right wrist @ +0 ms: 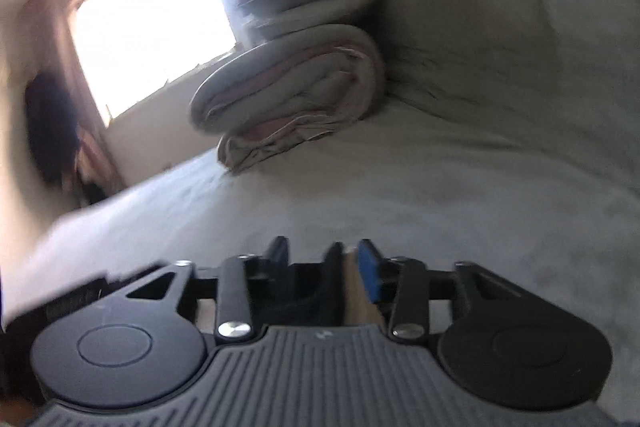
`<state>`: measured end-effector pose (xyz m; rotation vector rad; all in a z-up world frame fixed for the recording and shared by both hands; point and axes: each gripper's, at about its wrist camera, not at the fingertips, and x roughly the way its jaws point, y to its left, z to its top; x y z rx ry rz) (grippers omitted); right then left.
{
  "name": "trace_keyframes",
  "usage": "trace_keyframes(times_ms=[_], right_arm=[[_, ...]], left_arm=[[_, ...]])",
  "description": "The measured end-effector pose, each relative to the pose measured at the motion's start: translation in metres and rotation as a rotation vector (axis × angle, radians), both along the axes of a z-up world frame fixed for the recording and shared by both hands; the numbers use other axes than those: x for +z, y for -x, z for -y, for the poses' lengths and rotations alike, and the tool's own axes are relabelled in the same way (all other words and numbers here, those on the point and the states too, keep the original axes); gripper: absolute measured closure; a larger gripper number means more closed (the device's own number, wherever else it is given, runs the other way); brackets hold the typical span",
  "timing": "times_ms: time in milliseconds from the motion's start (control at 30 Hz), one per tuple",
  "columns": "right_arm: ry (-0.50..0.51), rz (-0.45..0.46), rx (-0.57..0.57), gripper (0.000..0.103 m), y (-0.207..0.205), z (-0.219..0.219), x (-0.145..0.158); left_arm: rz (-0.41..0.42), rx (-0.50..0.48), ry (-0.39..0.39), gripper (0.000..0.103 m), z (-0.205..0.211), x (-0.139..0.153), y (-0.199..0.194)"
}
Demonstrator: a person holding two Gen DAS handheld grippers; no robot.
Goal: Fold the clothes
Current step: 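Fold the bundle end over and lay it flat with both grippers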
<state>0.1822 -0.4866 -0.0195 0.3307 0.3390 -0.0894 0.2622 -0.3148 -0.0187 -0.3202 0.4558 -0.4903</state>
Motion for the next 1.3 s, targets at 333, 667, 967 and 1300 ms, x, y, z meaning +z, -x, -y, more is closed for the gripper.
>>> trace_keyframes(times_ms=[333, 667, 967, 1300], right_arm=[[0.254, -0.143, -0.045, 0.103, -0.041, -0.018, -0.039], [0.167, -0.148, -0.062, 0.086, -0.013, -0.018, -0.019], [0.139, -0.163, -0.071, 0.065, 0.032, -0.035, 0.027], [0.113, -0.167, -0.09, 0.053, 0.088, -0.064, 0.071]], left_arm=[[-0.066, -0.03, -0.105, 0.061, 0.019, -0.029, -0.031], [-0.077, 0.009, -0.158, 0.05, 0.018, -0.004, -0.004], [-0.131, 0.008, -0.213, 0.043, 0.001, 0.033, 0.044], [-0.167, 0.014, -0.303, 0.032, -0.022, 0.079, 0.106]])
